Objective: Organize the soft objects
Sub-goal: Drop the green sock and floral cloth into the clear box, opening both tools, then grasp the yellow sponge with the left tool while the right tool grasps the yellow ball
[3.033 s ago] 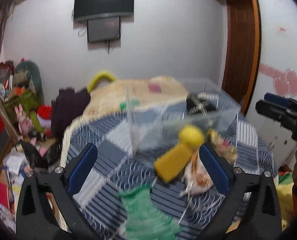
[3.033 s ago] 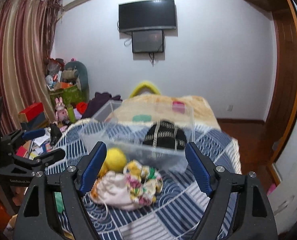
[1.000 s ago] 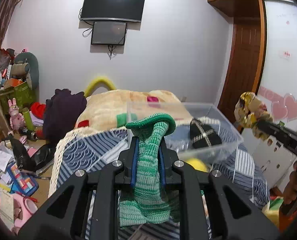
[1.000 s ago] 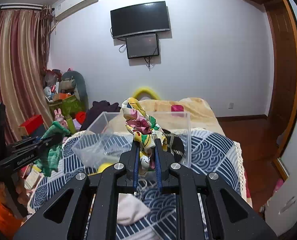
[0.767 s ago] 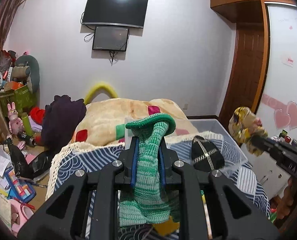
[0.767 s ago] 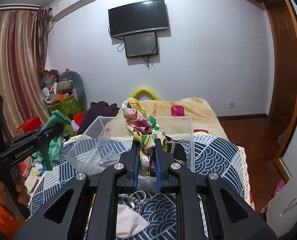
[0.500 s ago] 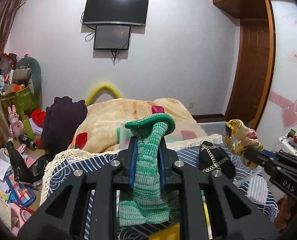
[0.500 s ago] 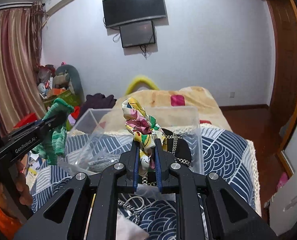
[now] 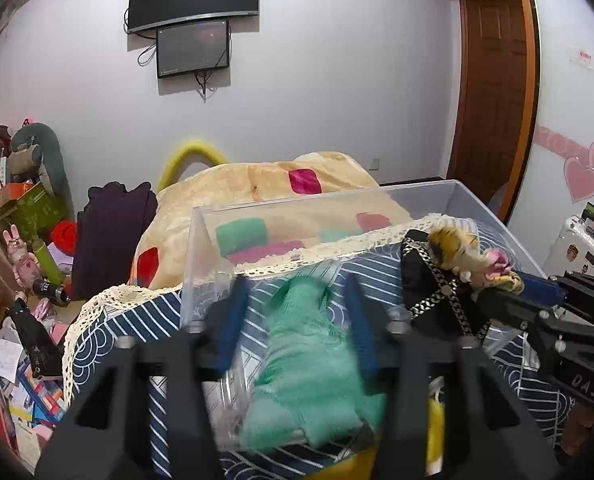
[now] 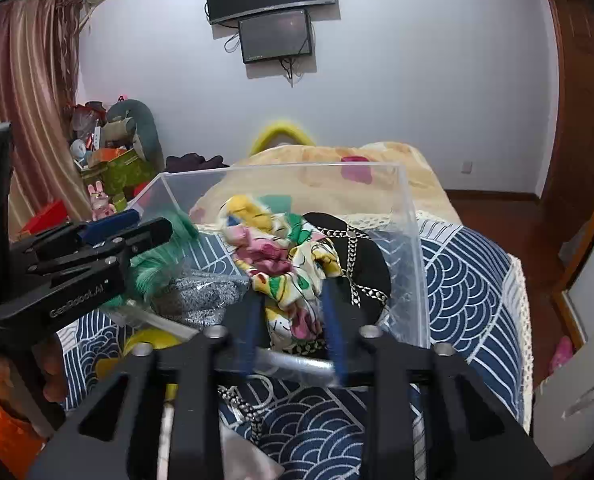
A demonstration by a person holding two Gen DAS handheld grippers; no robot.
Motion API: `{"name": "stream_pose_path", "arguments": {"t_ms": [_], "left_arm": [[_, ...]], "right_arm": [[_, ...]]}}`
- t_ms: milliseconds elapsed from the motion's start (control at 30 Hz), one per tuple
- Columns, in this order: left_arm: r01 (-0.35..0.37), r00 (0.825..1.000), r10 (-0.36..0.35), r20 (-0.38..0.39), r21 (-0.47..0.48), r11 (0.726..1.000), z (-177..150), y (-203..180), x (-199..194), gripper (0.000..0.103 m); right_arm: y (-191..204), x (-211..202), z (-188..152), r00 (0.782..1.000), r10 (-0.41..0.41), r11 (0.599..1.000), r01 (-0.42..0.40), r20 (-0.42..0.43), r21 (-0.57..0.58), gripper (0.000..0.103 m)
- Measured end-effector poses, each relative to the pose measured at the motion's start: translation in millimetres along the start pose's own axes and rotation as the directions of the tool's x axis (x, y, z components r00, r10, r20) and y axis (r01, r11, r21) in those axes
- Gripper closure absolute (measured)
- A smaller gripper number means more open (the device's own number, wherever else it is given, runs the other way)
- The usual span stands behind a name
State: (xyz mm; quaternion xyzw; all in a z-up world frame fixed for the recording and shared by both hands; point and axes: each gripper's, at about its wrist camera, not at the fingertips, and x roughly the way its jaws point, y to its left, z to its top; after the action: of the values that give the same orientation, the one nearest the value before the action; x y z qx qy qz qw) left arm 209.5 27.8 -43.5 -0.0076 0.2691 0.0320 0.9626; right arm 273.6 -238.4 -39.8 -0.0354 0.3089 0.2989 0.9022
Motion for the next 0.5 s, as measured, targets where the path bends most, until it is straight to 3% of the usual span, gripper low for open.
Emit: {"name": "stream_pose_path", "arguments": {"t_ms": [67,200,267,333,500], "left_arm": [[-0.011,1.0,0.011,0.022,0.004,1.0,-1,-1,-8,0.036],[-0.002,0.999,0.002,0.04,0.016,1.0,-2,0,-25,0.026],[0.001,0.999,-0.002,0.046,0.016,1.0,-4,0,-32,0.017],[0.004,0.998,-0.004,0.065,0.01,1.0,-8,2,-43,0.005],[-0.015,0.998,0.015,0.068,-0.006,1.0,-24,5,-60,0.001]], "right_arm": [[1,-5,-2,1.0,-0.003,1.0,0.003,0.01,-0.017,0.051],[-2,-16,-4,1.0,-0.006,1.0,0.007,0.029,-0.025,0.043],[-3,-21,-5,1.0,0.005,1.0,-0.004,0.025,-0.024,0.029],[-4,-28,-6,0.999,0.012,1.0,-0.011,0.038,-0.017,0.026],[1,-48,-8,0.996,0.016,0.999,-0.013,0.083,-0.031,0.026]]}}
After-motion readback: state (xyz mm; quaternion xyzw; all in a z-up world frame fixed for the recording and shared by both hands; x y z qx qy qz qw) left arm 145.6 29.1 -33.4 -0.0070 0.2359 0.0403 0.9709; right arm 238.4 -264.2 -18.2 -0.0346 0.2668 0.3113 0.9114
